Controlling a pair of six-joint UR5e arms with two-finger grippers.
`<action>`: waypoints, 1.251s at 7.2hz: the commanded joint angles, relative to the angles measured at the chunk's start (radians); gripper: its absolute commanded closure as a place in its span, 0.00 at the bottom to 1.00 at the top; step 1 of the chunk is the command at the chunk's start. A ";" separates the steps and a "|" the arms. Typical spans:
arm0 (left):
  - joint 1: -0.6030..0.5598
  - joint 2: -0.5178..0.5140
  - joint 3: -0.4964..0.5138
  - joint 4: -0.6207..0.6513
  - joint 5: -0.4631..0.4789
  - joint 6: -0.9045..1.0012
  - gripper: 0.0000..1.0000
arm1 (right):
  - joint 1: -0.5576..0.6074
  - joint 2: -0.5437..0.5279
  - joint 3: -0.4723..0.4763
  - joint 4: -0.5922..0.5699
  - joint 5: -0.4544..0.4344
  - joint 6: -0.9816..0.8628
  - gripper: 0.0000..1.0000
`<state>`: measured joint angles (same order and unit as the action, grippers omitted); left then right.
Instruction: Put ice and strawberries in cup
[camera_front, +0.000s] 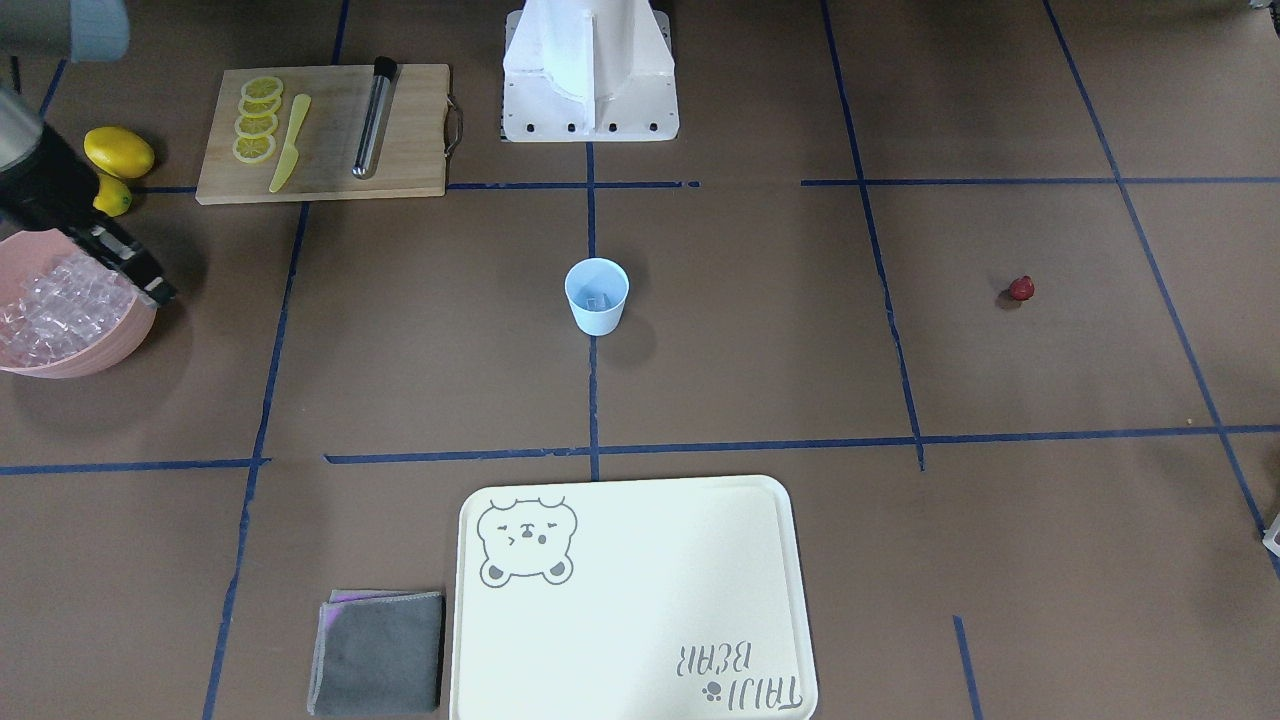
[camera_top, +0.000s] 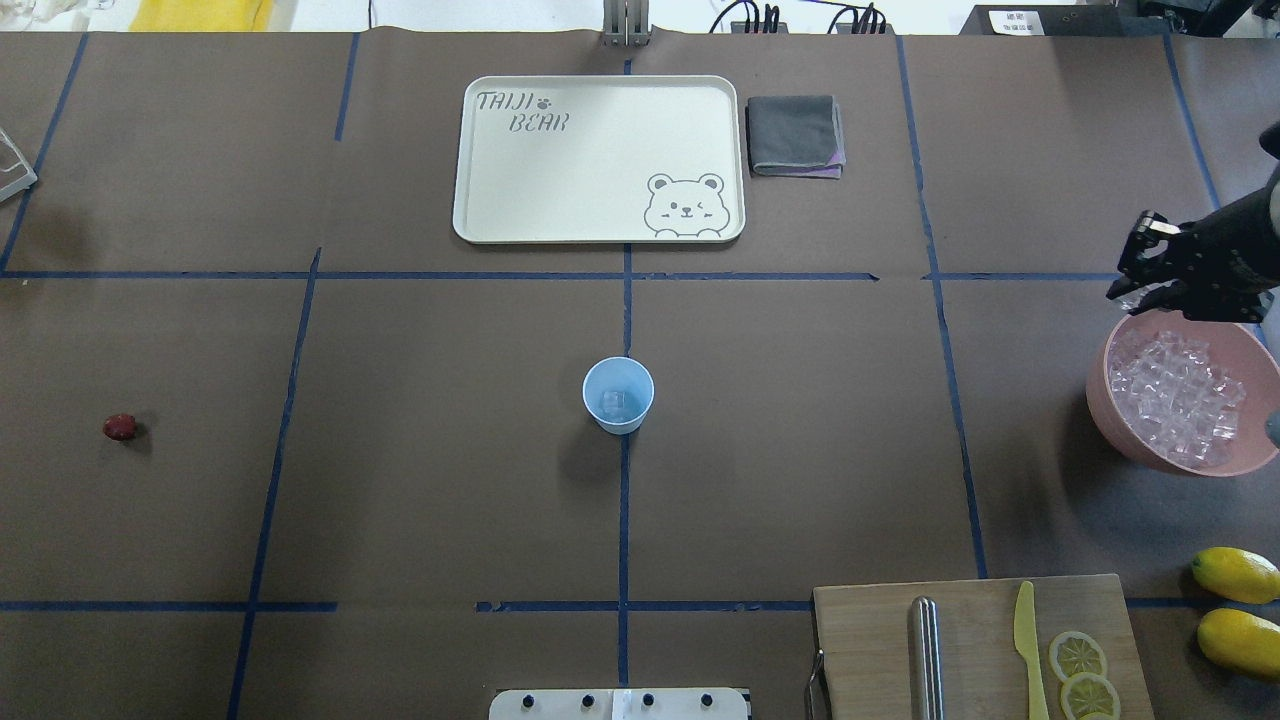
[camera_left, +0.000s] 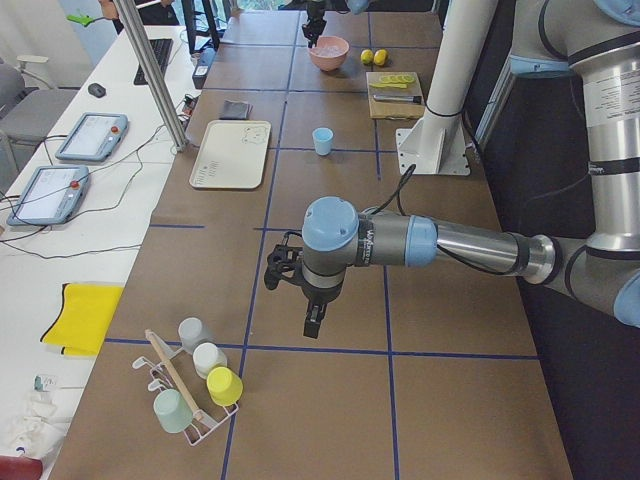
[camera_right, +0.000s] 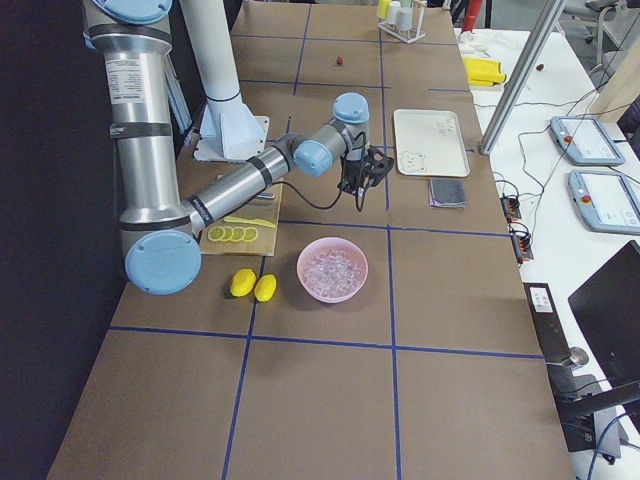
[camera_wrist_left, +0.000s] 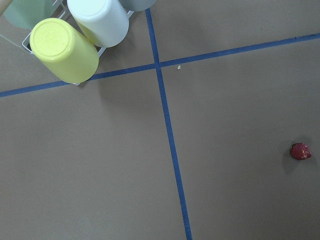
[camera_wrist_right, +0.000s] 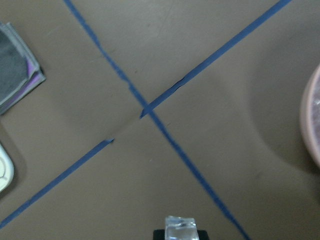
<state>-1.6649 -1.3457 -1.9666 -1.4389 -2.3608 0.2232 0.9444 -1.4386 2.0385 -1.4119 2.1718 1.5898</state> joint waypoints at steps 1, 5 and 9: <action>0.001 -0.001 0.000 -0.002 -0.002 0.001 0.00 | -0.218 0.195 -0.013 -0.009 -0.061 0.224 1.00; 0.001 -0.003 0.000 -0.002 0.000 0.001 0.00 | -0.471 0.529 -0.234 -0.064 -0.289 0.329 0.99; 0.001 0.000 0.009 0.000 0.000 0.001 0.00 | -0.503 0.619 -0.340 -0.064 -0.349 0.320 0.98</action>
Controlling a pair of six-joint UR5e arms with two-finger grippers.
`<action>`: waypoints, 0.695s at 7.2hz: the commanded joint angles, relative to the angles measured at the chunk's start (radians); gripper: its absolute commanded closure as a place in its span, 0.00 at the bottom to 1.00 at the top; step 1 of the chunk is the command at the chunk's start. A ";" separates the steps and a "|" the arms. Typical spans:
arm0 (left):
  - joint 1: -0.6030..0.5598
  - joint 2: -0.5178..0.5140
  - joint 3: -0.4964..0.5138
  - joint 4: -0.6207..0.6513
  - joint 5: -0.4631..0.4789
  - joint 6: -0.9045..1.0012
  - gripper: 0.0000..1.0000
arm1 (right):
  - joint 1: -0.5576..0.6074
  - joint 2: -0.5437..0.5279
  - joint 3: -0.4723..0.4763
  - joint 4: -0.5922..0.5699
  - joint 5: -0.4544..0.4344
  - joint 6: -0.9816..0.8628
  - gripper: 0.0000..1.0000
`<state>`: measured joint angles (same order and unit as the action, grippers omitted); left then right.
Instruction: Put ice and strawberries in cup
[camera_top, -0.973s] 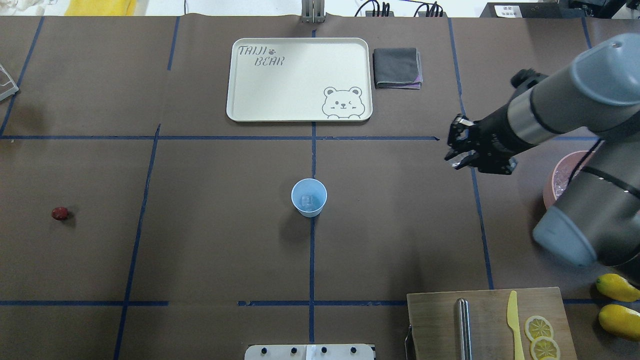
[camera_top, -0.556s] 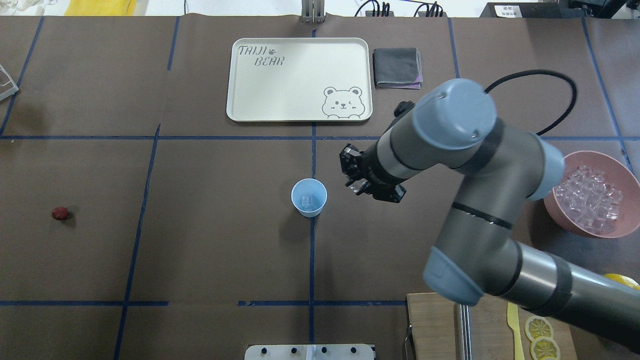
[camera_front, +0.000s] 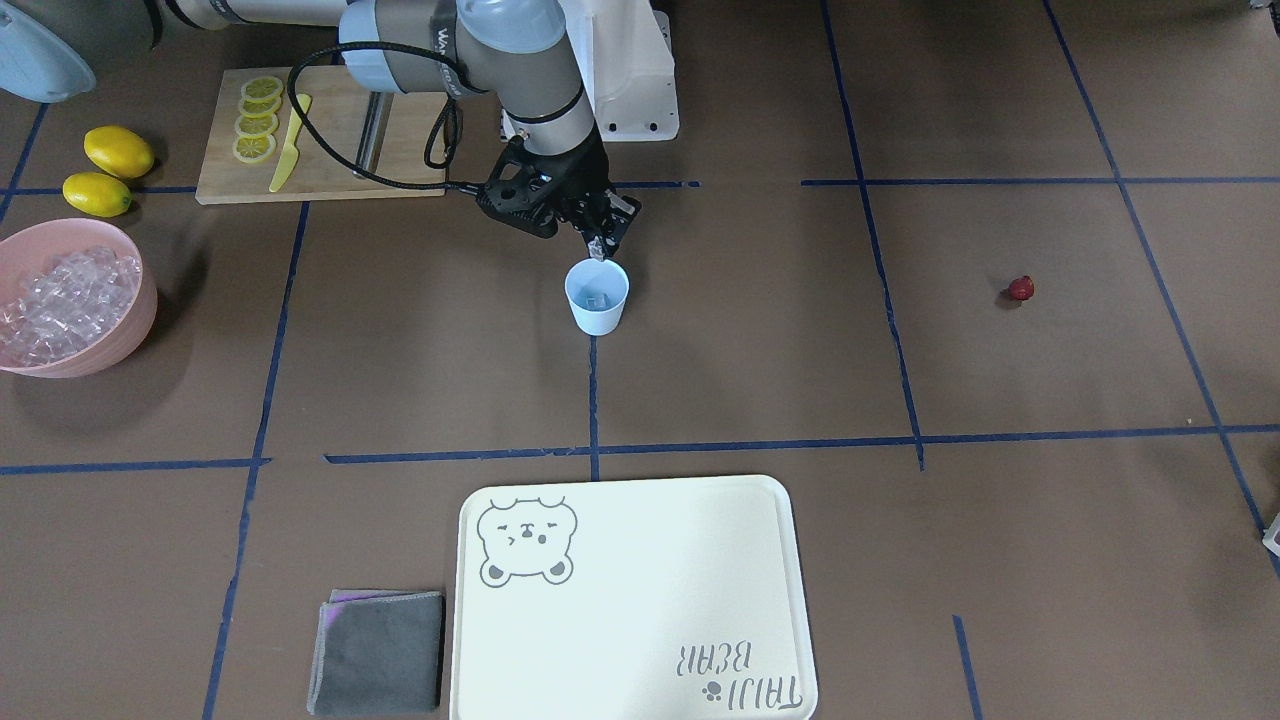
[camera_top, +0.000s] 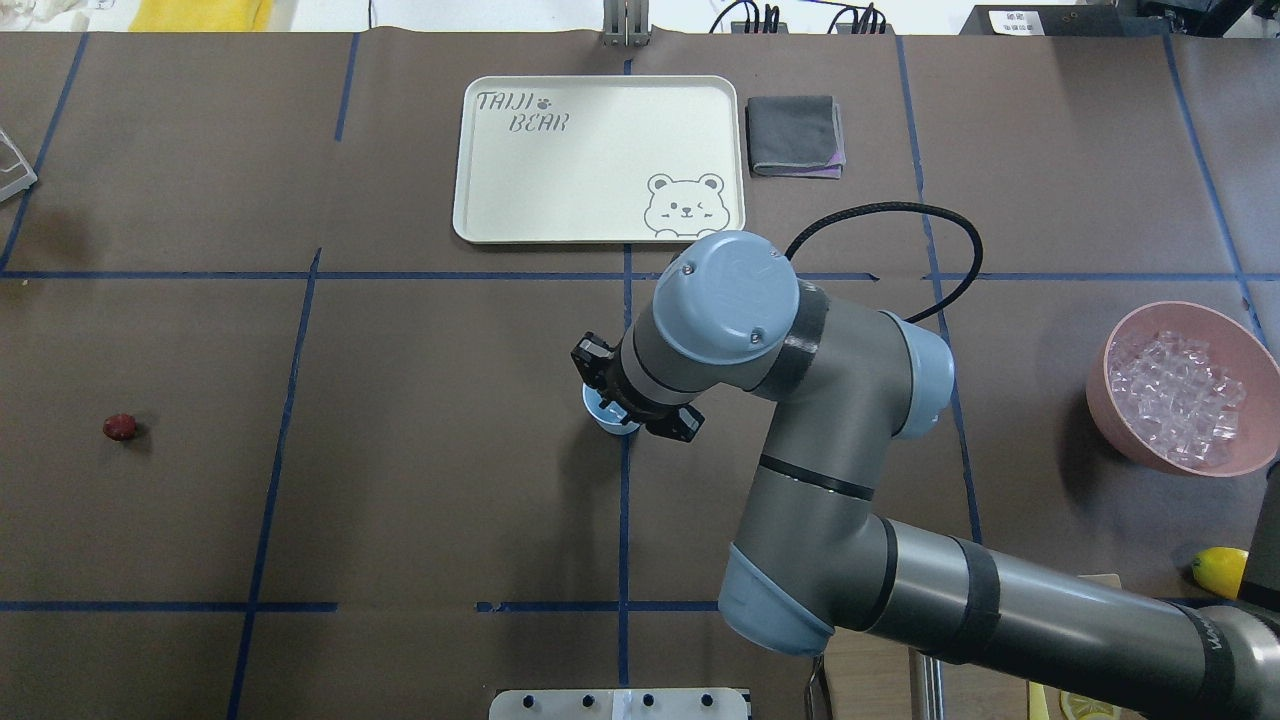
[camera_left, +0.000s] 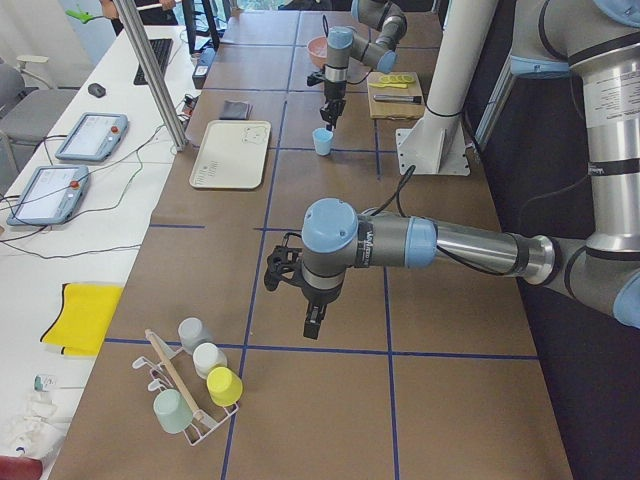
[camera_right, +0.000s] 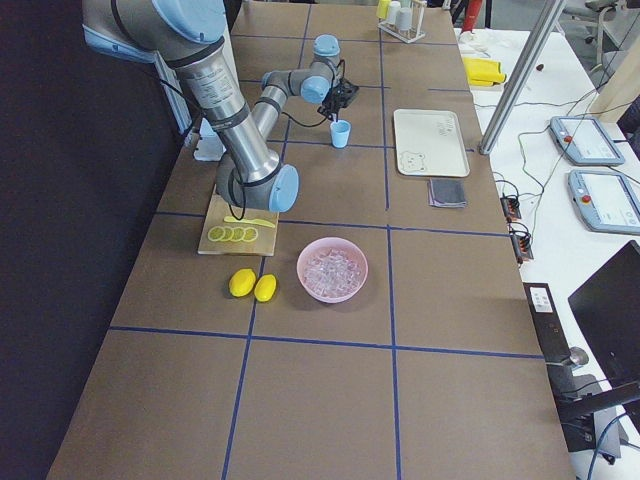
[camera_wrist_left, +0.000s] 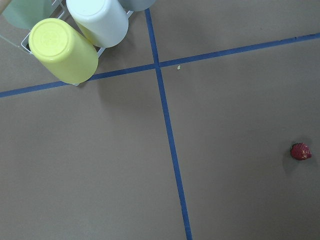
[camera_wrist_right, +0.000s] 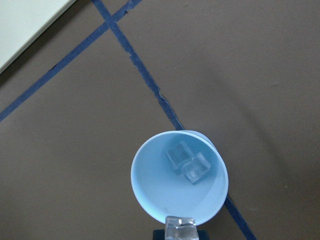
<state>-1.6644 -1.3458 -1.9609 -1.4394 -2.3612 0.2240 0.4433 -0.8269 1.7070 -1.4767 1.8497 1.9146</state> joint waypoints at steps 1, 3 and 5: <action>0.000 0.001 0.002 0.001 0.000 0.000 0.00 | -0.002 0.006 -0.013 -0.001 -0.038 -0.006 0.98; 0.000 0.001 0.003 0.001 0.000 0.000 0.00 | -0.002 0.006 -0.030 0.001 -0.075 -0.006 0.95; 0.000 0.001 0.005 0.001 0.000 0.000 0.00 | -0.003 0.006 -0.030 0.001 -0.079 -0.006 0.44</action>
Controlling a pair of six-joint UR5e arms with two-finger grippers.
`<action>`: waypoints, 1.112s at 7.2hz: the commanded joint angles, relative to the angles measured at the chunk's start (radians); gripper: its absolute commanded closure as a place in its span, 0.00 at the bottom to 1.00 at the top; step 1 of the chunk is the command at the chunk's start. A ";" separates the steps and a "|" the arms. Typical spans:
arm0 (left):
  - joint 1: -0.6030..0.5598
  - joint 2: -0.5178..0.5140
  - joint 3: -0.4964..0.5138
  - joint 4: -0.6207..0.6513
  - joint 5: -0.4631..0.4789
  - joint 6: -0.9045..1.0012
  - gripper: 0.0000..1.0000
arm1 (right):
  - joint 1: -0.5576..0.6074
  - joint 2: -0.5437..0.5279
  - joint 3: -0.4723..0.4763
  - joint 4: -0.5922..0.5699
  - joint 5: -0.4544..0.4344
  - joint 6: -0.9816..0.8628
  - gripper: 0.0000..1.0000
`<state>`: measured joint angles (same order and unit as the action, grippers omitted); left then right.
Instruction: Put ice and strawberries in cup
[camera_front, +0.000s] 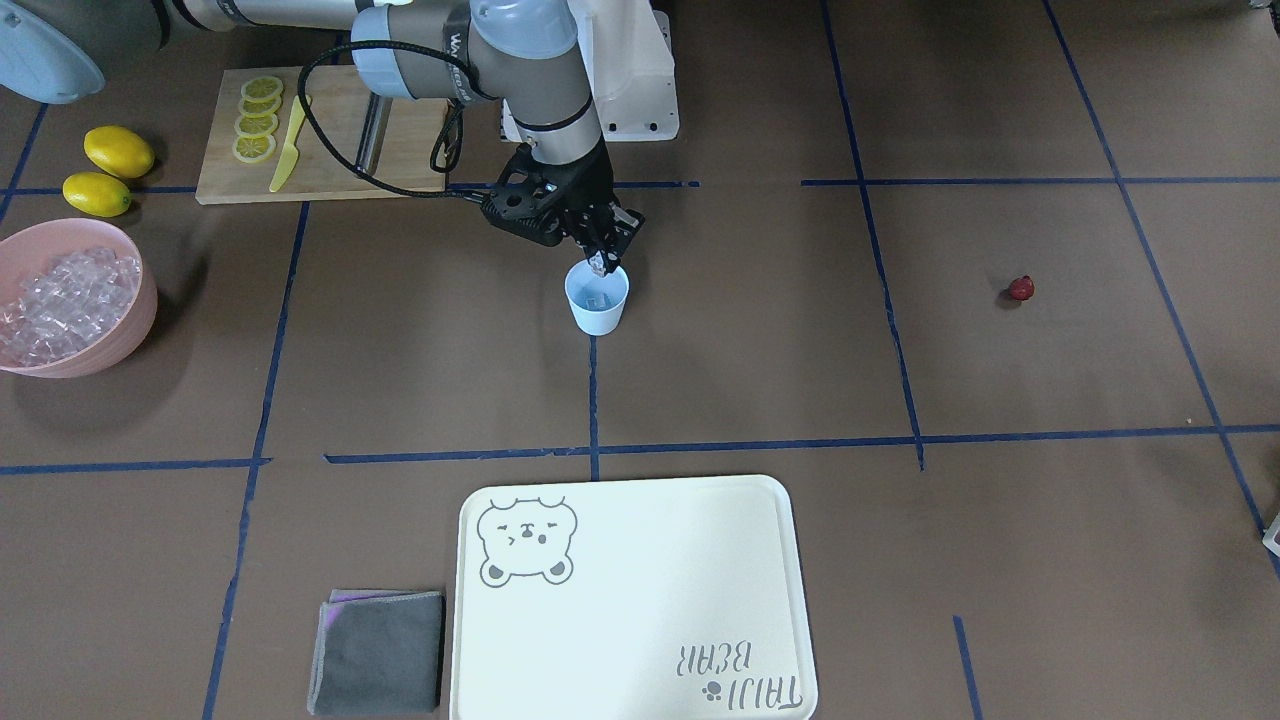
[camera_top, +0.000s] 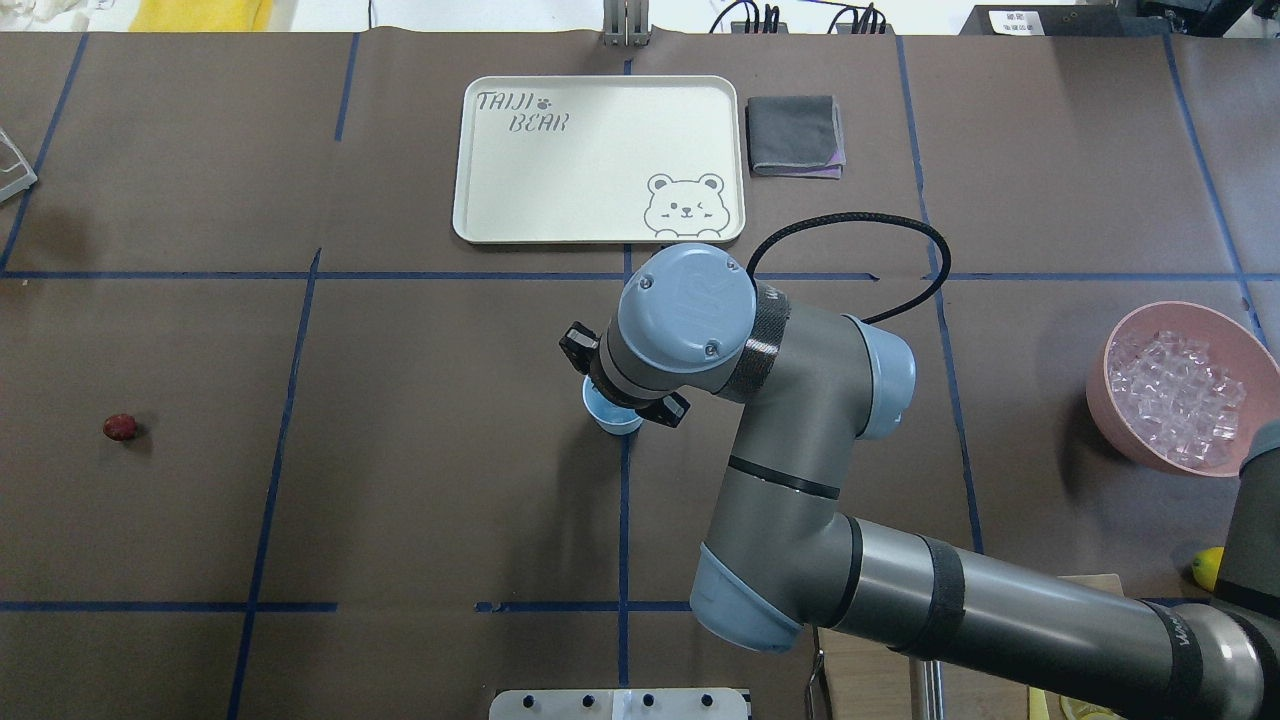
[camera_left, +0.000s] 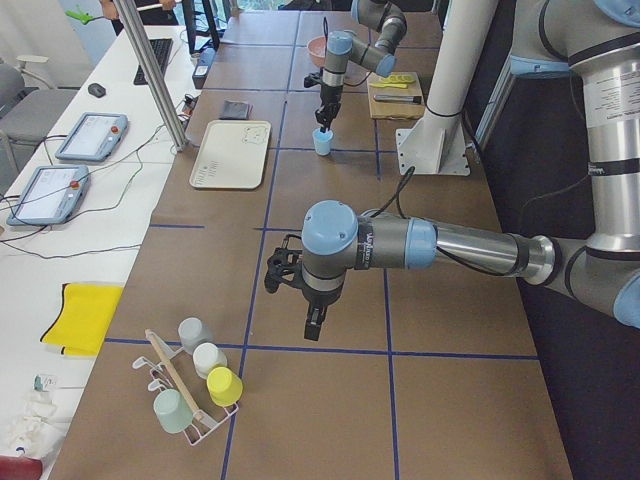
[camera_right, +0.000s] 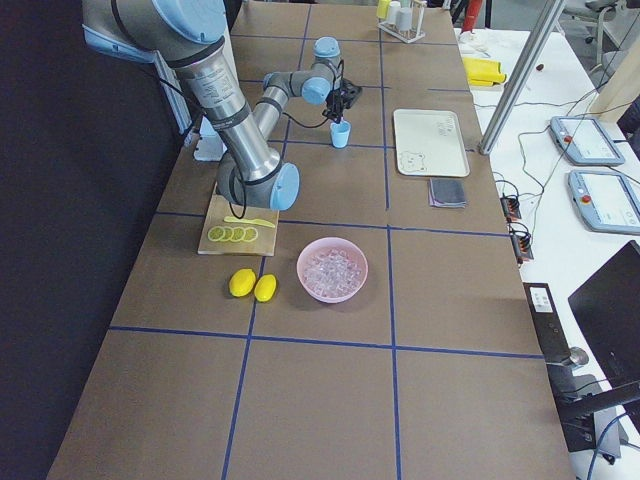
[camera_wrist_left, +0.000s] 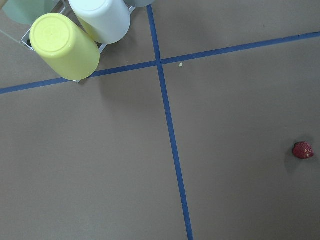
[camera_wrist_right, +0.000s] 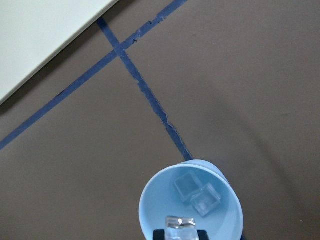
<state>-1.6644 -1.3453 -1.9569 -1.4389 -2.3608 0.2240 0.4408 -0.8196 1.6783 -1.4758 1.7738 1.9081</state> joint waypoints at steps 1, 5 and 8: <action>0.000 0.000 0.003 0.000 0.000 0.000 0.00 | -0.001 -0.001 -0.002 0.000 -0.004 -0.001 0.28; 0.000 0.000 0.001 0.000 0.000 0.000 0.00 | 0.062 -0.041 0.091 -0.065 0.037 -0.011 0.02; 0.009 -0.002 0.003 0.006 -0.002 -0.003 0.00 | 0.253 -0.321 0.387 -0.202 0.189 -0.378 0.00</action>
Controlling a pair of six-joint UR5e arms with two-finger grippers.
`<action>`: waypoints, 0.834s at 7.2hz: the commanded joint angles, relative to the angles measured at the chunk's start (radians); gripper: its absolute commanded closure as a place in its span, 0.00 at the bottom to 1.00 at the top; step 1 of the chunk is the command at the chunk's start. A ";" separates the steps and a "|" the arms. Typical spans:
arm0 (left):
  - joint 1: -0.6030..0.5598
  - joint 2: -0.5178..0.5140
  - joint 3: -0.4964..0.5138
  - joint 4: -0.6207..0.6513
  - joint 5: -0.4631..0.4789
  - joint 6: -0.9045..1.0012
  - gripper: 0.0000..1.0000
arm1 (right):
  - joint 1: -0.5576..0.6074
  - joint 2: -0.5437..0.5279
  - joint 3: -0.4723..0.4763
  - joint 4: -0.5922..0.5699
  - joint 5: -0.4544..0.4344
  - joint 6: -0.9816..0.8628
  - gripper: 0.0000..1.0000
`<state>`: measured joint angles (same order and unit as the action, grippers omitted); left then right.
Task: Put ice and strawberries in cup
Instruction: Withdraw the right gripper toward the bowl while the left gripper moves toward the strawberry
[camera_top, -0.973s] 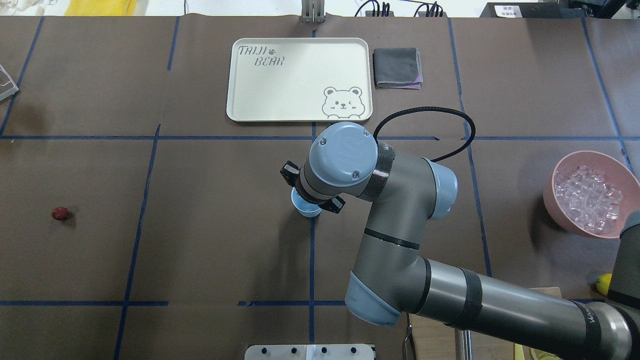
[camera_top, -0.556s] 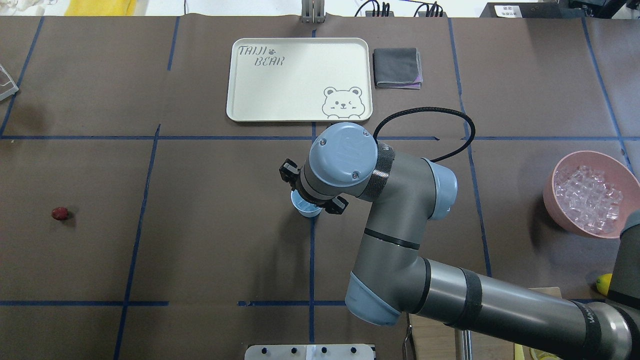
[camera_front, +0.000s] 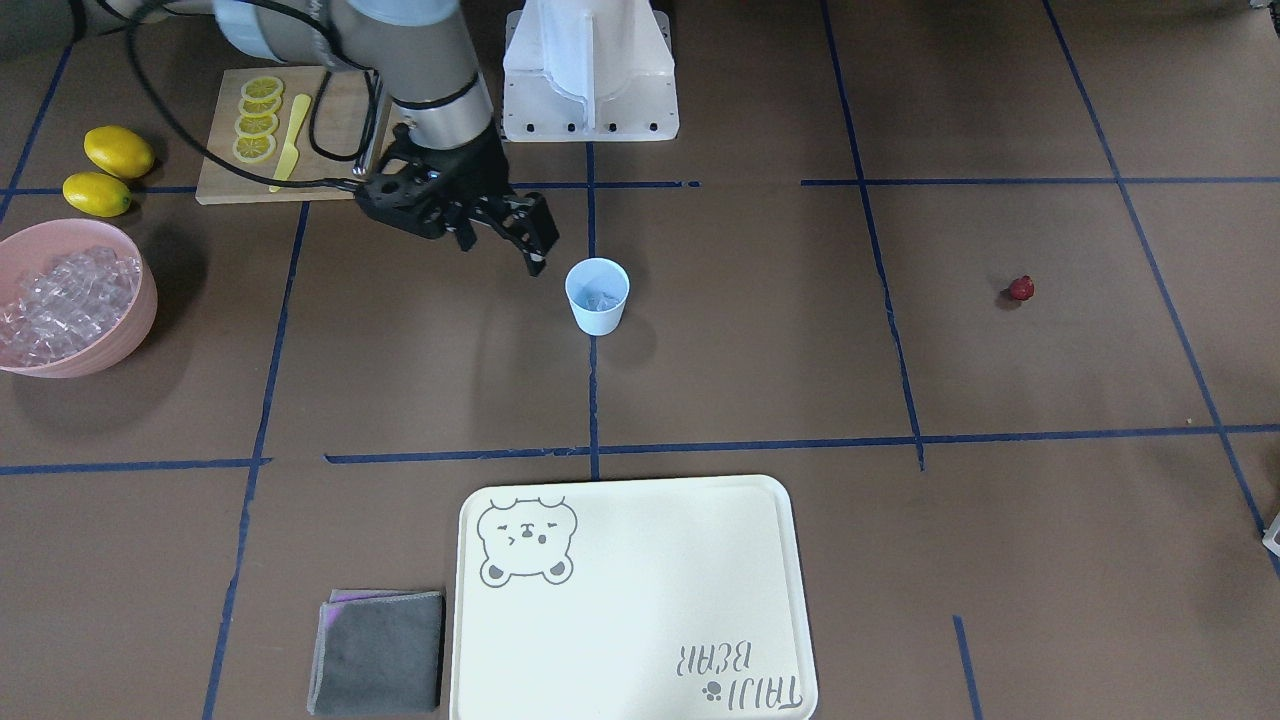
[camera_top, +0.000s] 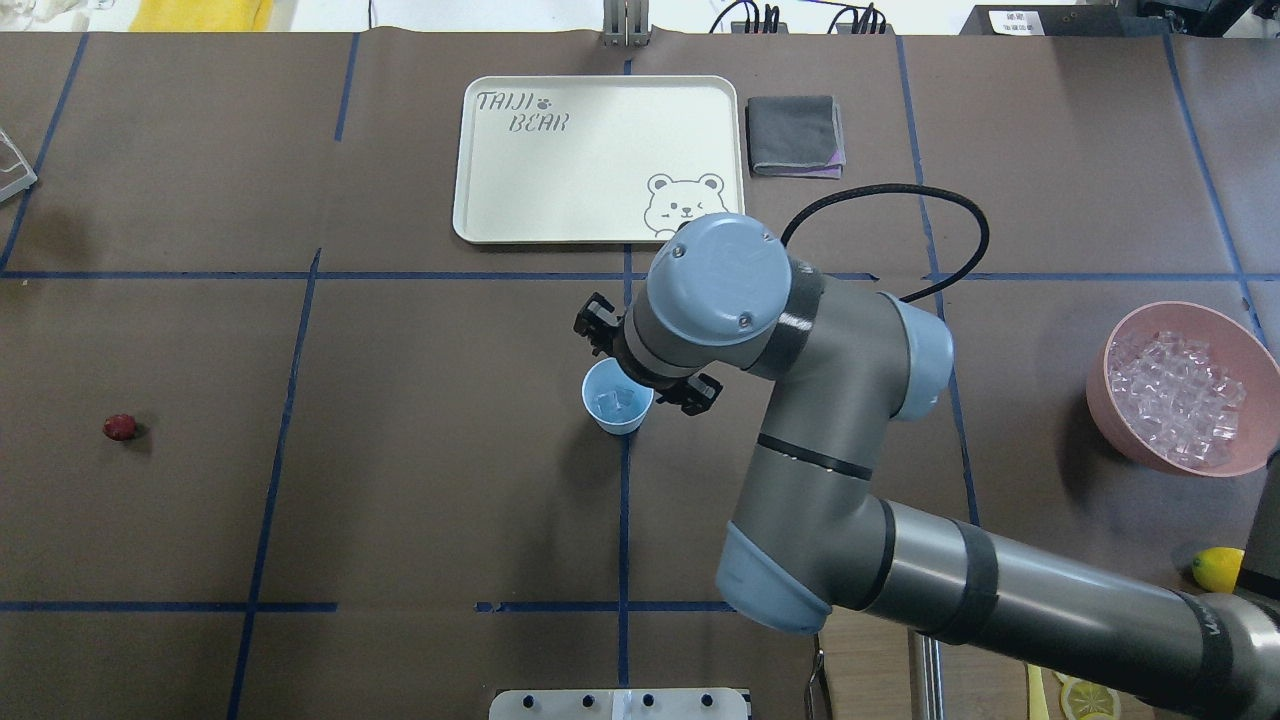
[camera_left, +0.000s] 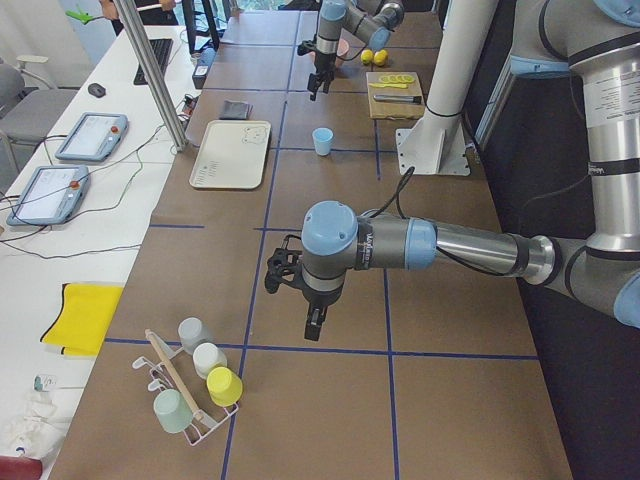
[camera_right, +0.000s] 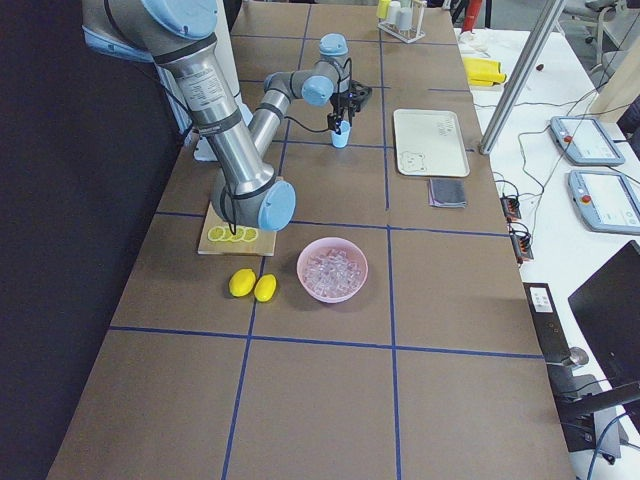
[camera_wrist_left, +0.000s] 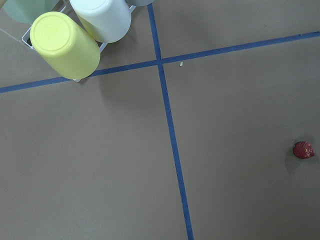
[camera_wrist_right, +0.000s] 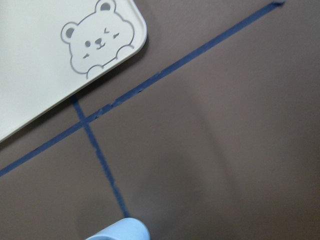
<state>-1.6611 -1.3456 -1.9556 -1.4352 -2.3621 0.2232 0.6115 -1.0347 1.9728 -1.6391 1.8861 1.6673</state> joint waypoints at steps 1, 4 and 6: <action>0.044 -0.004 -0.006 -0.007 0.000 -0.089 0.00 | 0.170 -0.170 0.124 -0.047 0.152 -0.258 0.00; 0.278 -0.053 -0.003 -0.166 -0.013 -0.388 0.00 | 0.415 -0.419 0.189 -0.045 0.292 -0.678 0.00; 0.467 -0.143 0.038 -0.182 0.004 -0.569 0.00 | 0.548 -0.508 0.181 -0.047 0.370 -0.908 0.00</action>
<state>-1.3040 -1.4322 -1.9479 -1.5975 -2.3691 -0.2334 1.0732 -1.4846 2.1566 -1.6846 2.2092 0.9073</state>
